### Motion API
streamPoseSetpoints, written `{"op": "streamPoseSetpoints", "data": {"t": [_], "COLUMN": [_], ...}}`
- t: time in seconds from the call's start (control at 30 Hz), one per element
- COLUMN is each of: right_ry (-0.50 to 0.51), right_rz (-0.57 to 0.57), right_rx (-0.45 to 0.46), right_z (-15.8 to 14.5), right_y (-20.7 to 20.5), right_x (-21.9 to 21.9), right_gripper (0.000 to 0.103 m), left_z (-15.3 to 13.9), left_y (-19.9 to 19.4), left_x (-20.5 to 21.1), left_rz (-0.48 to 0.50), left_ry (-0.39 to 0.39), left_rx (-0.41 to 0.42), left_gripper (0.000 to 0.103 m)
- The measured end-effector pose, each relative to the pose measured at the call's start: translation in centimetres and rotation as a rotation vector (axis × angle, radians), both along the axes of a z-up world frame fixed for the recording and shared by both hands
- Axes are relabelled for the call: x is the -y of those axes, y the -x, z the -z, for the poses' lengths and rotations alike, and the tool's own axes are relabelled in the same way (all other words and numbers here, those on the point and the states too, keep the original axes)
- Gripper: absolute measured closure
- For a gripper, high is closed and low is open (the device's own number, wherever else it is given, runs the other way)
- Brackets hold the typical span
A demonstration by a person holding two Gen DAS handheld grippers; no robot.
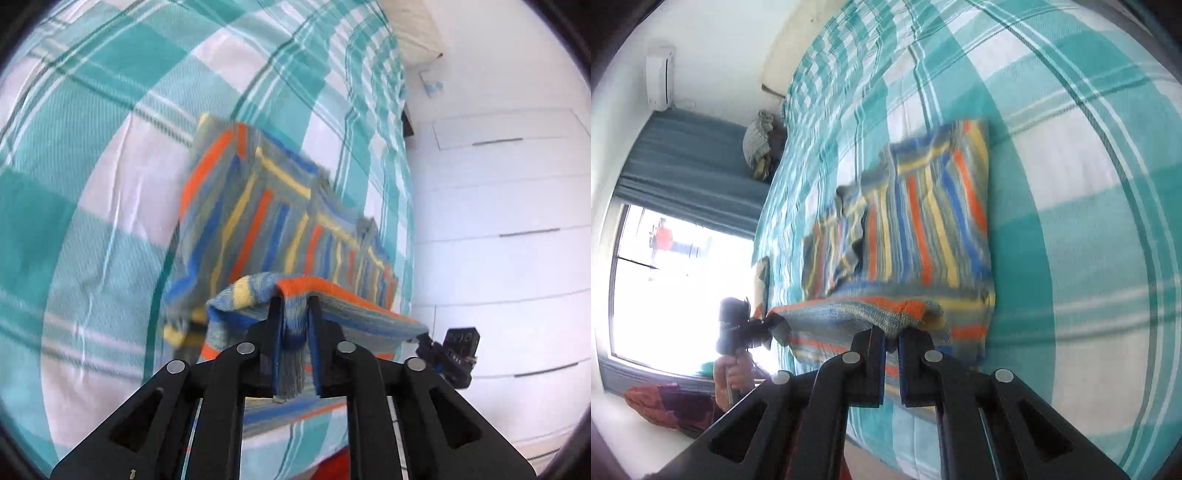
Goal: Fold small clothes
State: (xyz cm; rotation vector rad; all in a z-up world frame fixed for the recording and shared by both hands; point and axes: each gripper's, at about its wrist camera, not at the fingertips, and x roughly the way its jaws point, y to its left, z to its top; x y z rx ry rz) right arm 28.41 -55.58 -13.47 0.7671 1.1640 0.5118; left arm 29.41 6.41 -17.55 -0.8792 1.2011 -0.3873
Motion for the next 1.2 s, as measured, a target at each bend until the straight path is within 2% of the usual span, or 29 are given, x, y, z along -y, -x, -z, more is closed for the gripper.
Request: {"op": "streamPoseSetpoints", "data": {"t": [0.03,0.07,0.1,0.13,0.17,0.2,0.27,0.3,0.33,0.4,0.53,0.57,0.6,0.63,0.7,0.77,0.83,0.9,0.93,0.97,1.0,1.07,1.1,1.13,1.2], "right_ry": [0.003,0.04,0.097,0.13,0.117,0.092,0.123,0.158,0.192,0.208,0.233,0.261,0.305,0.346,0.4,0.475,0.597,0.676,0.725,0.793,0.82,0.729,0.656,0.607,0.58], "right_rz": [0.023,0.066,0.144,0.221,0.264,0.273,0.233,0.193,0.152,0.082,0.009,-0.005,-0.025,-0.05,-0.096,-0.15,-0.209,-0.269,-0.253,-0.181,-0.066,0.239,0.355,0.398,0.339], "right_rx": [0.04,0.061,0.044,0.013,0.003,0.022,0.091,0.126,0.148,0.171,0.198,0.215,0.236,0.255,0.291,0.338,0.39,0.369,0.342,0.3,0.241,0.121,0.086,0.082,0.123], "right_z": [0.4,0.9,1.7,2.4,2.7,2.6,1.4,0.6,0.0,-0.5,-0.3,-0.6,-0.7,-0.7,-1.0,-1.2,-1.0,0.7,1.8,2.7,3.2,3.2,2.8,2.3,1.3], "right_y": [-2.9,-5.3,-6.8,-7.6,-7.6,-7.5,-6.9,-6.1,-5.3,-4.1,-2.2,-2.1,-1.8,-1.4,-1.8,-2.2,-3.3,-5.1,-6.2,-7.3,-8.2,-8.1,-7.0,-5.9,-3.6], "right_x": [-0.1,-0.1,0.3,1.2,1.8,2.3,2.2,1.1,0.4,-1.4,-5.4,-5.8,-7.0,-8.0,-9.3,-11.4,-13.6,-15.3,-15.3,-14.3,-12.3,-6.6,-4.1,-2.6,-1.9], "right_gripper": [0.092,0.075,0.061,0.049,0.049,0.049,0.049,0.049,0.049,0.049,0.049,0.049,0.049,0.049,0.049,0.049,0.049,0.054,0.066,0.071,0.071,0.069,0.069,0.069,0.069], "left_z": [0.7,1.5,1.9,2.3,2.1,1.3,0.0,-0.3,-0.6,-0.4,0.1,0.3,0.2,0.1,0.0,0.3,1.2,1.8,1.9,1.9,1.6,0.3,-0.4,-1.2,-2.2], "left_y": [-1.9,-2.7,-2.9,-3.0,-2.8,-2.3,-0.6,0.1,0.4,0.3,-3.0,-3.6,-4.0,-4.2,-4.6,-5.2,-5.9,-6.0,-5.8,-5.4,-4.9,-3.2,-2.2,-0.9,1.7], "left_x": [-1.1,-2.1,-2.5,-3.0,-3.3,-3.3,-2.2,-1.7,-1.9,-2.0,-0.5,0.2,1.3,2.5,4.3,5.0,4.9,4.4,3.7,2.8,1.9,0.1,-0.6,-1.1,-1.5], "left_rz": [-0.074,-0.152,-0.194,-0.191,-0.159,-0.116,-0.027,0.025,0.064,0.082,0.085,0.108,0.142,0.182,0.228,0.208,0.183,0.146,0.116,0.089,0.074,0.063,0.068,0.079,0.127], "left_ry": [-0.012,-0.029,-0.037,-0.033,-0.049,-0.106,-0.25,-0.286,-0.299,-0.312,-0.297,-0.313,-0.342,-0.369,-0.45,-0.527,-0.511,-0.514,-0.505,-0.48,-0.467,-0.465,-0.46,-0.444,-0.39], "left_rx": [-0.012,-0.054,-0.093,-0.1,-0.068,-0.023,0.058,0.09,0.115,0.146,0.176,0.172,0.177,0.187,0.194,0.179,0.145,0.107,0.086,0.076,0.074,0.102,0.131,0.167,0.229], "left_gripper": [0.032,0.028,0.029,0.03,0.031,0.031,0.031,0.031,0.031,0.03,0.031,0.033,0.04,0.043,0.043,0.043,0.047,0.094,0.095,0.095,0.092,0.085,0.073,0.061,0.052]}}
